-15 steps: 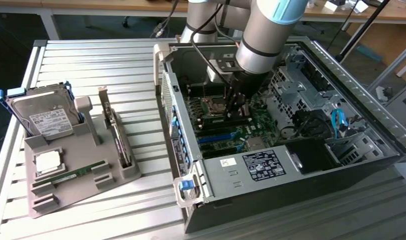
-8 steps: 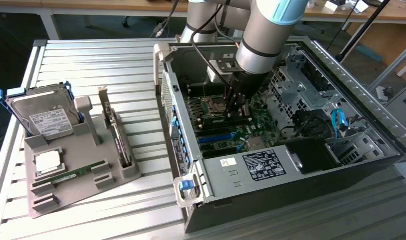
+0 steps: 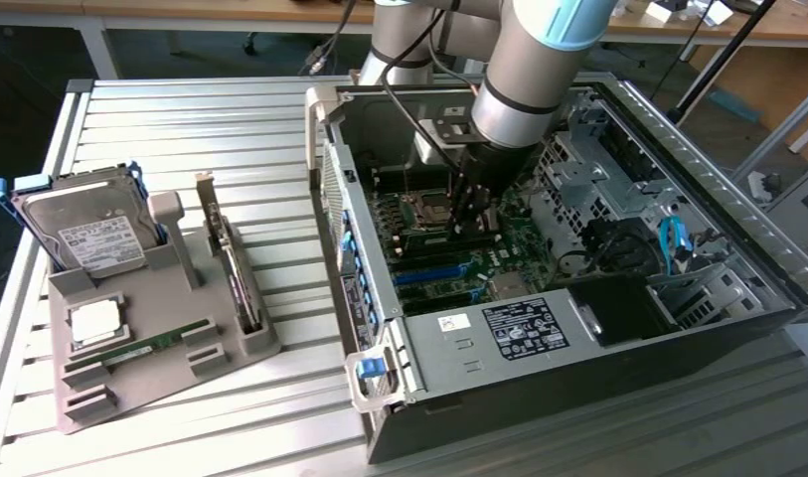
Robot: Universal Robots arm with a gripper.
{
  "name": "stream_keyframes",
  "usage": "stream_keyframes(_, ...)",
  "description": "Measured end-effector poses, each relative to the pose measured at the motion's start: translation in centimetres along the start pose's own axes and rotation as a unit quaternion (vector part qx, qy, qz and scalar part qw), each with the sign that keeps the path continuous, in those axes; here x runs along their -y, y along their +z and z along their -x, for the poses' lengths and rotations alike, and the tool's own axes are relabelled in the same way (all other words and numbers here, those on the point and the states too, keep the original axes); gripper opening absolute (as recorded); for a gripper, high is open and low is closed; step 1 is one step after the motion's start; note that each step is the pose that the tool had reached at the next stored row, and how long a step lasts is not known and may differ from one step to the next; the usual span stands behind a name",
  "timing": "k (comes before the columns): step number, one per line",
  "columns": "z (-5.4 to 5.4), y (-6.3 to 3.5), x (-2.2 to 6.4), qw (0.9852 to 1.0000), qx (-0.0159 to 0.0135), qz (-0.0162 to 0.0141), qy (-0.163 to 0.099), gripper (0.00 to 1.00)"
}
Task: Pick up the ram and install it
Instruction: 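Insert the ram into the slot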
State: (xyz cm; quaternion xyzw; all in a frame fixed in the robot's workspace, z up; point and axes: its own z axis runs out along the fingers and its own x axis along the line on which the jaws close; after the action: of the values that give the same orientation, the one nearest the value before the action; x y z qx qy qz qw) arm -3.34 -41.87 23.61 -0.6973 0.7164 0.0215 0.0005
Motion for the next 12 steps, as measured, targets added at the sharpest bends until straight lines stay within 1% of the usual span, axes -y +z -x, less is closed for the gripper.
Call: stream_keyframes(12,-0.01,0.09,-0.09,1.0,0.0001,-0.0001,0.0,0.13)
